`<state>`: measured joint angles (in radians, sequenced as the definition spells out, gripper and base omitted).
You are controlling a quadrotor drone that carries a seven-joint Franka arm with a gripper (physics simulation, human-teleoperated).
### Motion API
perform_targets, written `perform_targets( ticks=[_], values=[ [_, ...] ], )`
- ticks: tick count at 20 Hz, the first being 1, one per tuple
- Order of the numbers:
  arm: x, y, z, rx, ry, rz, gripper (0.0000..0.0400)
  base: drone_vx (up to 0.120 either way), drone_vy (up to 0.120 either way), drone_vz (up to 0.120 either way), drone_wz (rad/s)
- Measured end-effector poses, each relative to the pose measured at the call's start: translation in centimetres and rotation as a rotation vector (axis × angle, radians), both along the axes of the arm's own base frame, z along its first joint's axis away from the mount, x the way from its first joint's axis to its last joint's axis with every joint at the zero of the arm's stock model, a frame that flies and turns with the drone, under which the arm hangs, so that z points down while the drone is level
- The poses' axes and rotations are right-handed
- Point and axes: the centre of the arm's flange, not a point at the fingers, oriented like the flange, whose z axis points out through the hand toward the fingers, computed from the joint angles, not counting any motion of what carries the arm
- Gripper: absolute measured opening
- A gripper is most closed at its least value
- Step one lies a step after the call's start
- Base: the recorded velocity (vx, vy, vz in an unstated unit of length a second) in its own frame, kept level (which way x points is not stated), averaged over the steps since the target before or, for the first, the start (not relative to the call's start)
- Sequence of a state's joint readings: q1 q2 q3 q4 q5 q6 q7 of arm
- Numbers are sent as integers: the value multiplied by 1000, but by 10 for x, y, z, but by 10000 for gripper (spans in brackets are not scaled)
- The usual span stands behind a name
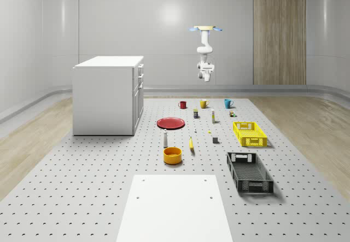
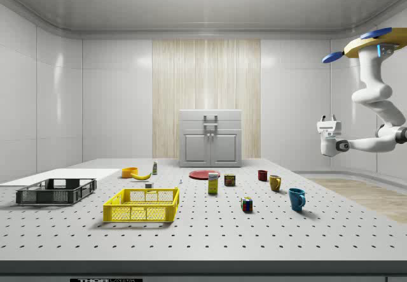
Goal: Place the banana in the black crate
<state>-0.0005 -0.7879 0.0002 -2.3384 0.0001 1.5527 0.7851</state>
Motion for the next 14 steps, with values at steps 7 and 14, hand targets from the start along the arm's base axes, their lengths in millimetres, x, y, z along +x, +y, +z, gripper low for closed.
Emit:
perform_targets(
  ticks=[7,14],
  values=[
    [-3,0,50,0,-6,0,400,86,-114,0,0],
    [-1,0,81,0,-11,0,400,120,-120,0,0]
  ],
)
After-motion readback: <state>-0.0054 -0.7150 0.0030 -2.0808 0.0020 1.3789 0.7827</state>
